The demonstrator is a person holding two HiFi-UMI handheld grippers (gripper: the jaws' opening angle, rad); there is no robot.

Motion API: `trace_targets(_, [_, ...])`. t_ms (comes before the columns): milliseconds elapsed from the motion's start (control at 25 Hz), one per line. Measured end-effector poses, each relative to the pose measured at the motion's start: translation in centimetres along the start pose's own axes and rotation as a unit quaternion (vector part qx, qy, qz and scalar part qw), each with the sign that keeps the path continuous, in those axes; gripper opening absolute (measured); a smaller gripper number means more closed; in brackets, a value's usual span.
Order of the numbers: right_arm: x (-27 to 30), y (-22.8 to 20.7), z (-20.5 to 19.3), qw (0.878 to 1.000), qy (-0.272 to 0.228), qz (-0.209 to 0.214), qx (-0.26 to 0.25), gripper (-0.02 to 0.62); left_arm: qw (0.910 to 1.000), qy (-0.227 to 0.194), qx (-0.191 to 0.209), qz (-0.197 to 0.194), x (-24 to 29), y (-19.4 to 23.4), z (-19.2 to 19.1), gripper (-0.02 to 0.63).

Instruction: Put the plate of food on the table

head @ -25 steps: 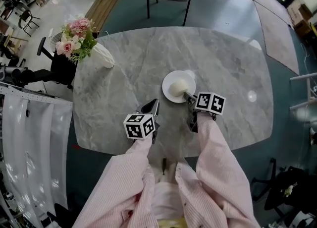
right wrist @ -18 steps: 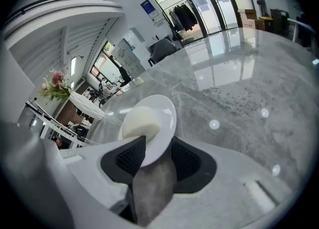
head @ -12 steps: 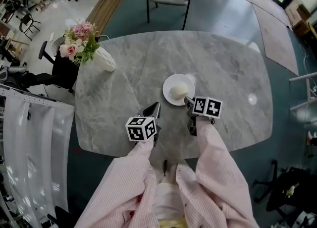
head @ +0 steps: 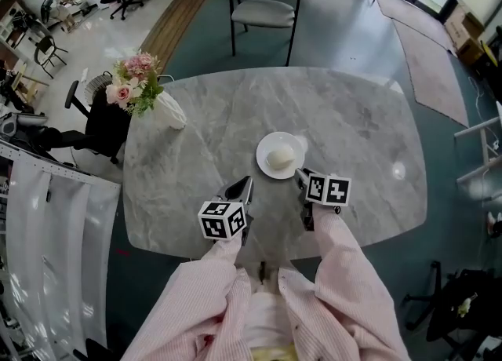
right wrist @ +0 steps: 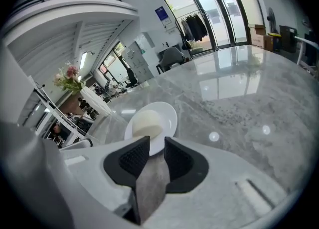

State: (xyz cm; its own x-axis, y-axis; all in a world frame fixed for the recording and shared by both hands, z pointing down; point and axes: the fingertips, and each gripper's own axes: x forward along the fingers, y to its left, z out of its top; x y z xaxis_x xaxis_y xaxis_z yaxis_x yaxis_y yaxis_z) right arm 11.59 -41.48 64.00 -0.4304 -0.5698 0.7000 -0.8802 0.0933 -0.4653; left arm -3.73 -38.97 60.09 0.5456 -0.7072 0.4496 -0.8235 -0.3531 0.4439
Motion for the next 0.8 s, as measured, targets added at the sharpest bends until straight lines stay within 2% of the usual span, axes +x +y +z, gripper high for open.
trace_targets(160, [-1.7,1.1,0.2,0.999,-0.023,0.018,-0.024,0.03,0.9998,-0.015,0.011,-0.008,-1.3,-1.1,0.8,-0.005])
trace_targets(280, [-2.8,2.5,1.0,0.997,-0.05,0.048,-0.044,0.006,0.9992,-0.031,0.02,-0.013,-2.1,-1.5,1.6,-0.005])
trace_targets(560, [-5.6,5.8,2.2,0.986,-0.105,0.107,-0.078,0.006,0.9961,-0.072,0.047,-0.019,-4.4,-2.4,4.2,-0.005])
trace_targets(800, [-8.5,7.9,3.3,0.971,-0.161,0.152,-0.094,0.006,0.9912,-0.116,0.06,-0.02,-6.9,-3.0,6.2,-0.005])
